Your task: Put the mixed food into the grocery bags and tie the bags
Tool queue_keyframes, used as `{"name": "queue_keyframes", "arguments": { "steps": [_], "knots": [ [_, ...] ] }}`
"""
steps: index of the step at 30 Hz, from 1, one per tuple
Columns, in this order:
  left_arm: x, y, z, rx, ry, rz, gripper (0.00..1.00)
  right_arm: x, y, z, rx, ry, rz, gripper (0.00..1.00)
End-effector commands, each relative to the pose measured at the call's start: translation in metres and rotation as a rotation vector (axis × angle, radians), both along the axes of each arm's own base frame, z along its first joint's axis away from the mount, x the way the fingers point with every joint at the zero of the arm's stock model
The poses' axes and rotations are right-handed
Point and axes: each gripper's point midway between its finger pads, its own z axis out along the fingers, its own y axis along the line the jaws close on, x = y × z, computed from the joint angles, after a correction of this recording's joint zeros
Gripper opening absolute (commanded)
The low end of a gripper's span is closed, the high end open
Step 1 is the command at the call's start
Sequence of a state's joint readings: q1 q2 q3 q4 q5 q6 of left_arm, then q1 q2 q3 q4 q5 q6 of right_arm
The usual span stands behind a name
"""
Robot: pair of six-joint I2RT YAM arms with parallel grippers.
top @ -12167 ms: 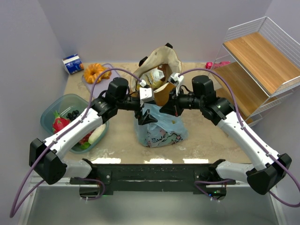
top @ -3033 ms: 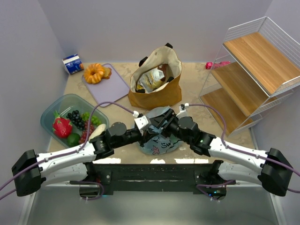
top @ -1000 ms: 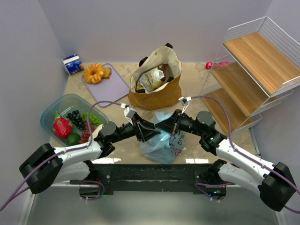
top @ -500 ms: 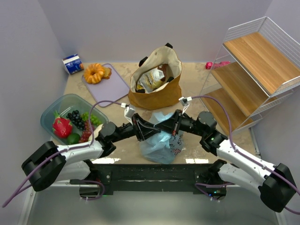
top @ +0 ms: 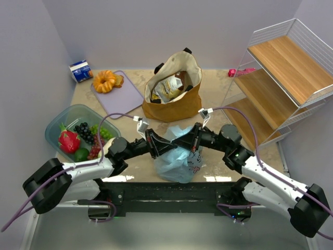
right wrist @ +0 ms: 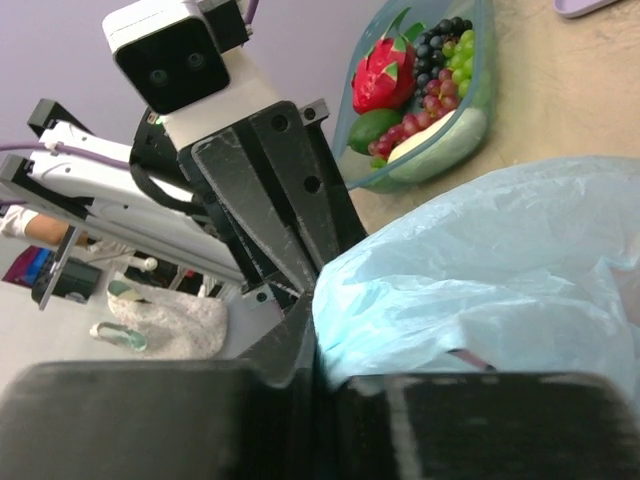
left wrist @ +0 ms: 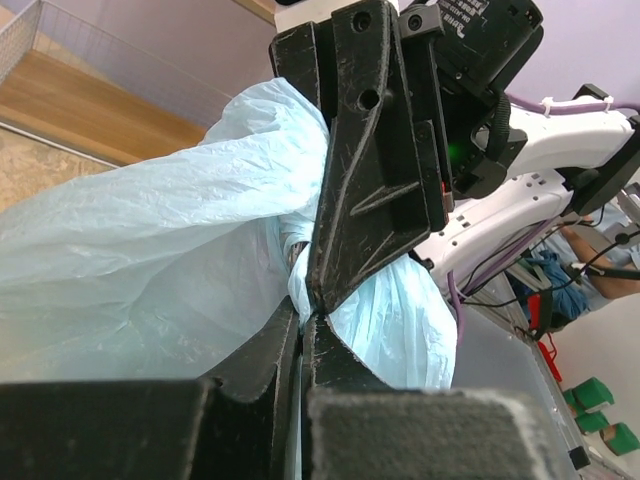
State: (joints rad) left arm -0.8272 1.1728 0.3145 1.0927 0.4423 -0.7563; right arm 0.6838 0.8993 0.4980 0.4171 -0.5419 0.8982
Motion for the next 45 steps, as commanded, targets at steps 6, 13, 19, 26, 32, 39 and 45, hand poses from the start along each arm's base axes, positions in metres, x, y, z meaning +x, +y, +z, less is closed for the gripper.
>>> {"name": "queue_keyframes", "arguments": {
  "steps": [6,13,19,26,32,39,45],
  "knots": [
    [0.01,0.009,0.022,-0.053,-0.053,0.076,0.0,-0.006,-0.013,0.021,-0.086,-0.063,-0.02,0.55],
    [0.014,0.01,0.025,-0.041,-0.035,0.1,0.0,-0.016,-0.037,0.022,-0.192,-0.063,-0.076,0.76],
    [0.018,0.006,0.024,-0.011,-0.011,0.099,0.0,-0.041,-0.066,0.007,-0.276,-0.068,-0.09,0.7],
    [0.021,0.003,0.029,0.002,-0.005,0.101,0.0,-0.053,-0.067,-0.022,-0.342,-0.047,-0.014,0.42],
    [0.022,0.001,0.026,0.017,0.007,0.095,0.0,-0.047,-0.063,-0.038,-0.408,-0.03,-0.011,0.38],
    [0.023,-0.001,0.023,0.03,0.012,0.091,0.0,-0.054,-0.046,-0.047,-0.399,-0.015,0.015,0.39],
    [0.024,-0.002,0.02,0.041,0.015,0.094,0.0,-0.065,-0.031,-0.04,-0.364,-0.038,0.056,0.45]
  ]
}}
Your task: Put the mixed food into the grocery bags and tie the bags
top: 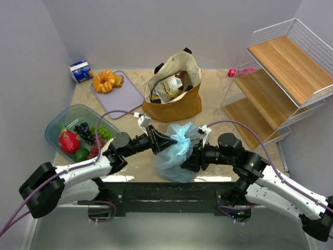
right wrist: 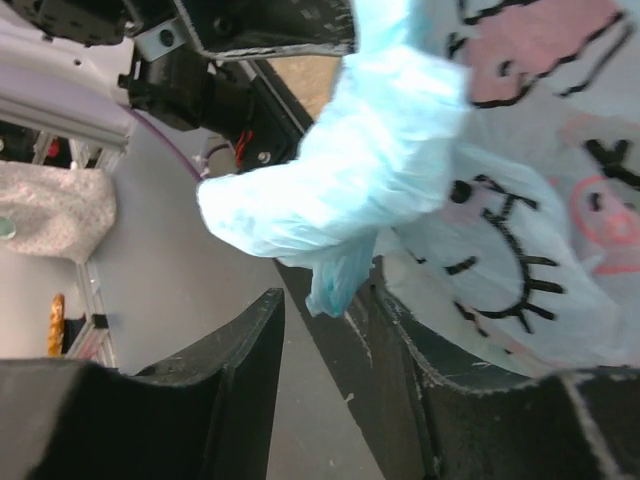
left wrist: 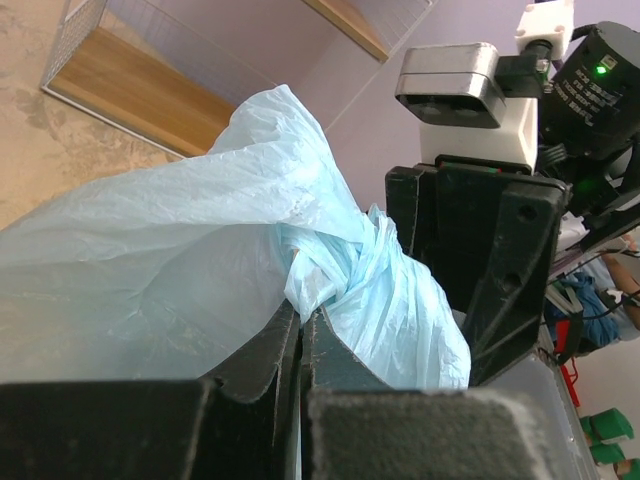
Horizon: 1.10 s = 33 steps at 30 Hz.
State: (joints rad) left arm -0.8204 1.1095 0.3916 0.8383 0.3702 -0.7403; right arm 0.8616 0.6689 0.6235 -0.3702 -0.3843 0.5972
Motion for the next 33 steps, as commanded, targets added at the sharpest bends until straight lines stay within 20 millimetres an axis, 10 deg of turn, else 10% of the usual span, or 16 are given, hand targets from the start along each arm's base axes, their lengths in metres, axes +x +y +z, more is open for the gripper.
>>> {"name": "queue_keyframes", "arguments": {
  "steps": [1,7,21,33],
  "knots": [
    [0.006,-0.002,0.023,-0.038,-0.062,0.013,0.0,0.005,0.01,0.014,0.053,-0.044,-0.023,0.48],
    [0.006,-0.003,0.023,-0.039,-0.06,0.009,0.0,0.022,0.006,0.012,0.017,-0.076,-0.104,0.55],
    [0.016,0.004,0.026,-0.028,-0.064,0.067,0.0,0.027,0.003,0.001,-0.046,-0.109,-0.098,0.06],
    [0.064,0.056,0.024,-0.003,-0.016,0.254,0.0,0.047,-0.053,-0.021,-0.246,-0.012,-0.43,0.0]
  ]
}}
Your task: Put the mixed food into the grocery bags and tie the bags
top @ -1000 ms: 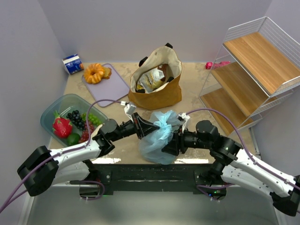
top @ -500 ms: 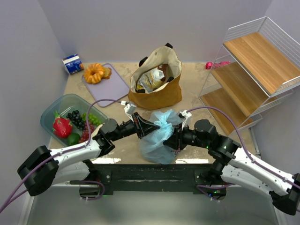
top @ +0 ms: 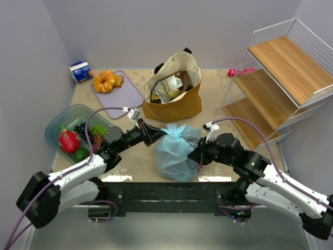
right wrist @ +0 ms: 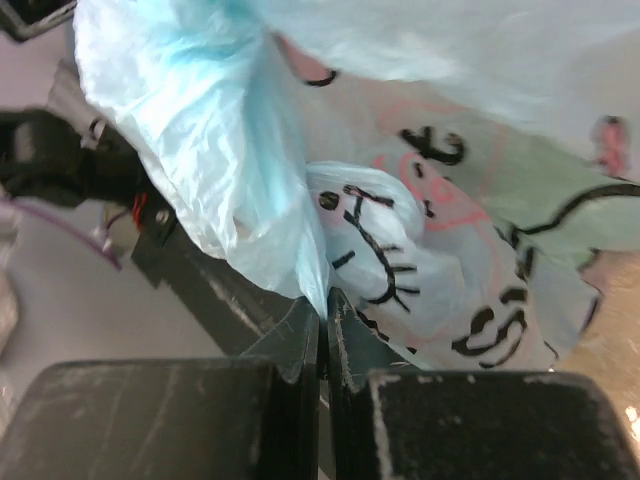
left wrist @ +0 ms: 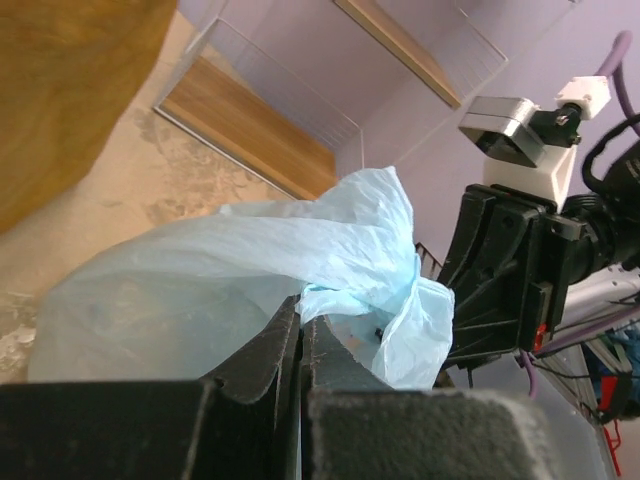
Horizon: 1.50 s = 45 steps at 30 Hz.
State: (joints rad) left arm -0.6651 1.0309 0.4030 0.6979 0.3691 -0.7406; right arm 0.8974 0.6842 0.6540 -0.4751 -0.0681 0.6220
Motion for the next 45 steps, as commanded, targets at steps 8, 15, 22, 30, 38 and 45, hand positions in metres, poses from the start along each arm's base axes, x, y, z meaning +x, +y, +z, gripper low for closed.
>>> {"name": "queue_keyframes", "arguments": {
  "steps": [8,15,22,30,38,45],
  "knots": [
    [0.041,0.039,0.036,-0.023,-0.081,0.147,0.0,0.017,-0.04,0.019,-0.133,-0.032,-0.193,0.0],
    [0.059,0.075,0.02,-0.013,-0.032,0.249,0.0,0.021,-0.063,0.012,-0.169,-0.019,-0.318,0.0],
    [0.067,0.101,-0.009,-0.022,0.049,0.332,0.0,0.037,-0.026,-0.014,0.056,0.045,-0.366,0.0],
    [0.073,0.148,-0.032,-0.033,0.129,0.464,0.0,0.064,-0.066,-0.033,0.101,0.076,-0.577,0.0],
    [0.073,0.171,-0.053,-0.031,0.2,0.527,0.0,0.059,-0.073,-0.06,0.176,0.167,-0.63,0.0],
    [0.076,0.177,-0.059,0.01,0.216,0.551,0.0,0.053,-0.082,-0.069,0.172,0.184,-0.666,0.0]
  ]
}}
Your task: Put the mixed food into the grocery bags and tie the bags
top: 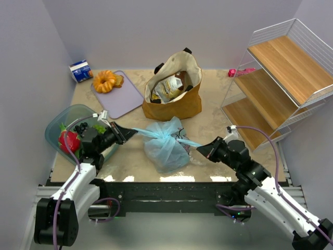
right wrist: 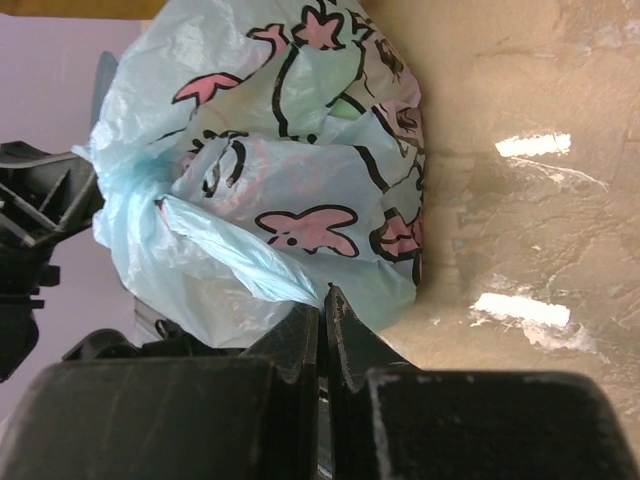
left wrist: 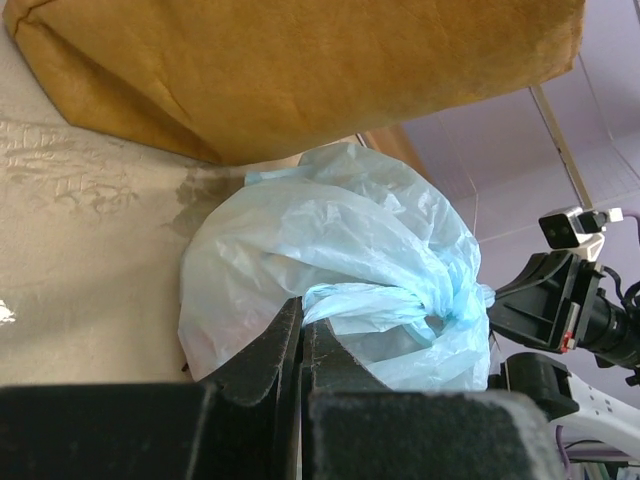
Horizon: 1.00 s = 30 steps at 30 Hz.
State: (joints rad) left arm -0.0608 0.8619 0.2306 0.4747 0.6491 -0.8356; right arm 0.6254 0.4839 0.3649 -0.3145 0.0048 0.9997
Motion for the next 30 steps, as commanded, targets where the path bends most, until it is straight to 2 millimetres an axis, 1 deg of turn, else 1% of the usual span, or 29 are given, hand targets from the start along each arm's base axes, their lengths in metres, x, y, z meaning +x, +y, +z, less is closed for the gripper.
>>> {"name": "queue_keyframes", "arguments": {
  "steps": [1,2,4,7,11,16,21,26,30],
  "knots": [
    [0.035,0.046,0.012,0.046,-0.069,0.245,0.0,0.002,-0.032,-0.028,-0.079,0.067,-0.15,0.0],
    [0.035,0.046,0.01,0.042,-0.062,0.245,0.0,0.002,-0.032,-0.027,-0.067,0.062,-0.153,0.0],
    [0.035,0.049,0.009,0.045,-0.059,0.251,0.0,0.001,-0.032,-0.032,-0.063,0.073,-0.153,0.0],
    [0.034,0.048,0.01,0.05,-0.067,0.238,0.0,0.0,-0.034,-0.035,-0.073,0.079,-0.159,0.0],
    [0.034,0.047,0.009,0.053,-0.064,0.228,0.0,0.001,-0.035,-0.035,-0.074,0.078,-0.163,0.0],
    [0.035,0.053,0.003,0.05,-0.047,0.247,0.0,0.0,-0.038,-0.038,-0.084,0.088,-0.174,0.0],
    [0.036,0.059,0.006,0.053,-0.056,0.246,0.0,-0.003,-0.044,-0.041,-0.087,0.09,-0.198,0.0],
    [0.036,0.058,0.008,0.06,-0.062,0.228,0.0,-0.004,-0.043,-0.044,-0.08,0.096,-0.194,0.0],
    [0.036,0.06,0.006,0.085,-0.058,0.23,0.0,-0.001,-0.043,-0.041,-0.096,0.086,-0.191,0.0]
  ]
}}
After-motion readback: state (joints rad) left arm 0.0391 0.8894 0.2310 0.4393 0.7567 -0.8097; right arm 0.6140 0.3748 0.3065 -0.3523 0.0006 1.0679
